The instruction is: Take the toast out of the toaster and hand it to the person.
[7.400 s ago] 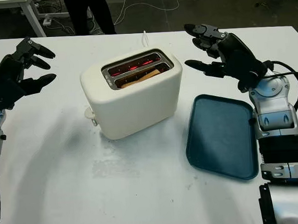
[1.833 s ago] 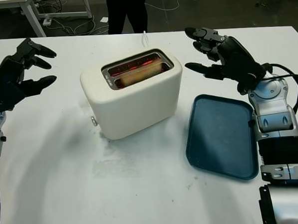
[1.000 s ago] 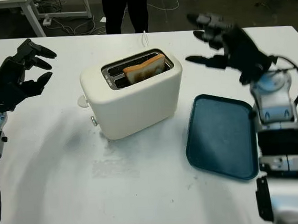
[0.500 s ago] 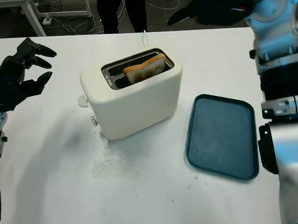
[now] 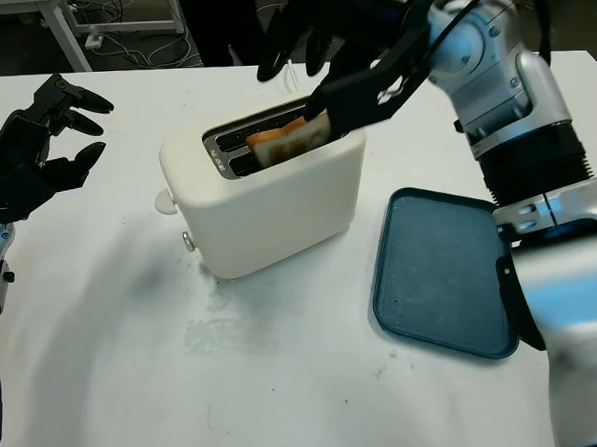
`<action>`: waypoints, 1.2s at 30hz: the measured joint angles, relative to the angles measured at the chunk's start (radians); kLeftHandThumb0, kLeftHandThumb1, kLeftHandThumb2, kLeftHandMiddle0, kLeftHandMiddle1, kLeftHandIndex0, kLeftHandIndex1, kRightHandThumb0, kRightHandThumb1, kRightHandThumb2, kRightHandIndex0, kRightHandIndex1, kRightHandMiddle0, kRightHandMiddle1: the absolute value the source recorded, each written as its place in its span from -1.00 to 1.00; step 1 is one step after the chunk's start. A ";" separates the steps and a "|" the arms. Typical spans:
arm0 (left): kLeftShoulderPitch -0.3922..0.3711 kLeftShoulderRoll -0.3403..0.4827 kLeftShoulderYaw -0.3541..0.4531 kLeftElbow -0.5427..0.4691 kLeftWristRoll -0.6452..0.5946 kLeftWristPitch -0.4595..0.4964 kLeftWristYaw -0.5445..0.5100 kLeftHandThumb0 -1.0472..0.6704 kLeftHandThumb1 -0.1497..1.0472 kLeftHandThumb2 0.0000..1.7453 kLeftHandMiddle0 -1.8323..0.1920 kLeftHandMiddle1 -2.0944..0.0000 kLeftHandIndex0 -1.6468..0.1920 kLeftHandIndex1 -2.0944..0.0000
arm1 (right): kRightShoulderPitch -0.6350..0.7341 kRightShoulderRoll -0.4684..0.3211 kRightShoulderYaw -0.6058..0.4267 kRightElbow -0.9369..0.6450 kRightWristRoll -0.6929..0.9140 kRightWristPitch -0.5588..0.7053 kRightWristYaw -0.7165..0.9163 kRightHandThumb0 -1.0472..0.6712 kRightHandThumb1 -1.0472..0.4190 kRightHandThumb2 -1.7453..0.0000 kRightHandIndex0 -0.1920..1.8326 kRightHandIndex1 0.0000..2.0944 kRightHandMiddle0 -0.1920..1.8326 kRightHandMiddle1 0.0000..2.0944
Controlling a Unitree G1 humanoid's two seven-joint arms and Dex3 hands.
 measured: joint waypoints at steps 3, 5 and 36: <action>0.000 0.000 0.000 -0.011 -0.001 0.010 -0.003 -1.00 0.79 -0.32 0.81 -0.54 0.79 -0.36 | 0.011 0.002 0.004 -0.006 -0.004 0.000 0.000 -0.41 -0.46 0.99 -0.16 0.09 0.15 -1.00; 0.000 0.000 0.000 -0.016 -0.002 0.012 -0.005 -1.00 0.79 -0.33 0.81 -0.54 0.79 -0.36 | 0.016 0.002 0.007 -0.013 -0.009 0.000 0.000 -0.42 -0.48 0.99 -0.19 0.04 0.14 -1.00; 0.007 0.000 0.001 -0.038 -0.005 0.038 -0.004 -1.00 0.79 -0.33 0.81 -0.58 0.79 -0.41 | 0.032 0.008 0.067 0.098 -0.060 -0.100 0.009 -0.36 -0.59 0.99 0.13 0.20 0.37 -0.83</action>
